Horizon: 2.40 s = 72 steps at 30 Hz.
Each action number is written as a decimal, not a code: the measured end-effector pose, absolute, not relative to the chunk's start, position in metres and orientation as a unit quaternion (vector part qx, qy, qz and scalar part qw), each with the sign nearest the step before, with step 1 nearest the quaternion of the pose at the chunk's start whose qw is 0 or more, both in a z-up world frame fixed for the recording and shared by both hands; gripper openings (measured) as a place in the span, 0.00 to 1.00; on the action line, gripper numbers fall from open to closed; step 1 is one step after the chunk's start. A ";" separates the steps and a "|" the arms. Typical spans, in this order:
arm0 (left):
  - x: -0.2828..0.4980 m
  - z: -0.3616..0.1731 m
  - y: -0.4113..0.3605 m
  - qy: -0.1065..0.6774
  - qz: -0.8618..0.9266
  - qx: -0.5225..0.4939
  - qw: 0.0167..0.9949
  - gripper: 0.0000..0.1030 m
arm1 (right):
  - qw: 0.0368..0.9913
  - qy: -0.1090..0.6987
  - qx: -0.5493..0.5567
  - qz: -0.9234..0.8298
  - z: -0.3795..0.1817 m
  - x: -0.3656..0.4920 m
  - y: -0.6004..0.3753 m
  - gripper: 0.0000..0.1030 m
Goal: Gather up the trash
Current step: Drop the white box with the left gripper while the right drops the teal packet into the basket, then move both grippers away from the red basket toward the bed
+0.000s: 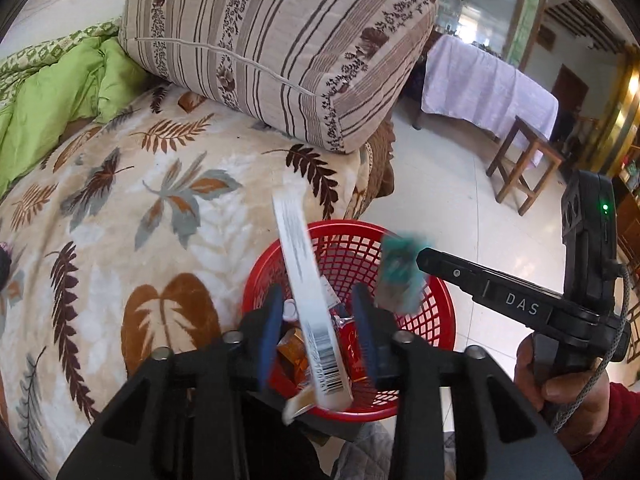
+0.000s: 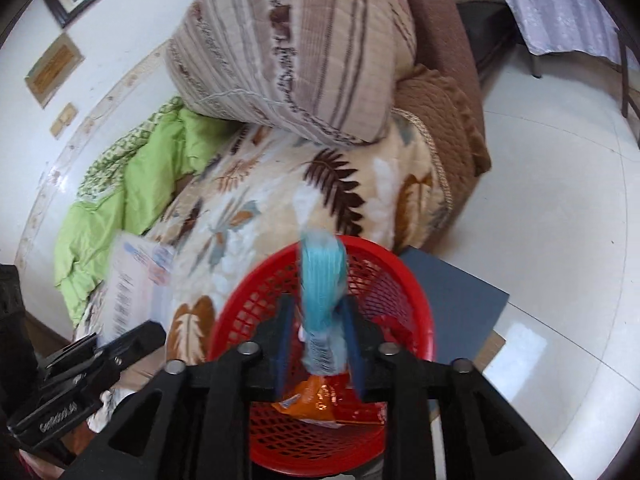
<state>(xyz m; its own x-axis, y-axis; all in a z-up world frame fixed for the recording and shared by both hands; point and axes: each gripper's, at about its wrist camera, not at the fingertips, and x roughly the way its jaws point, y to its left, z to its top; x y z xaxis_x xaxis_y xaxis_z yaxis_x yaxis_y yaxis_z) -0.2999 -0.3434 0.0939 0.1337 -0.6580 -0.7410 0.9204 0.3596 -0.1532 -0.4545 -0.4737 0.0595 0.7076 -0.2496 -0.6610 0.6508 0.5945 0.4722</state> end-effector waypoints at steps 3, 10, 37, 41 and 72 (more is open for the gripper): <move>-0.295 0.099 -0.334 0.358 -0.525 0.181 0.750 0.38 | 0.853 0.273 0.355 -0.267 0.063 -0.453 -0.473 0.32; -0.286 0.108 -0.312 0.316 -0.487 0.194 0.791 0.46 | 0.855 0.272 0.355 -0.264 0.068 -0.441 -0.466 0.36; -0.276 0.122 -0.258 0.287 -0.451 0.173 0.827 0.54 | 0.870 0.292 0.310 -0.250 0.095 -0.413 -0.420 0.41; -0.275 0.126 -0.251 0.282 -0.448 0.168 0.831 0.58 | 0.874 0.289 0.292 -0.262 0.105 -0.413 -0.409 0.46; -0.272 0.148 -0.184 0.245 -0.427 0.120 0.862 0.81 | 0.868 0.303 0.177 -0.351 0.131 -0.416 -0.323 0.78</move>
<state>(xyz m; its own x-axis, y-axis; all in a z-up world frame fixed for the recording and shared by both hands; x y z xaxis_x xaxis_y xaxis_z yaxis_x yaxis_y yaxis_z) -0.2721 -0.1843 0.1480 0.5153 -0.6778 -0.5245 0.7950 0.6066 -0.0030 -0.4165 -0.3229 0.1310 0.5701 -0.5031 -0.6495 0.7168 0.6909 0.0940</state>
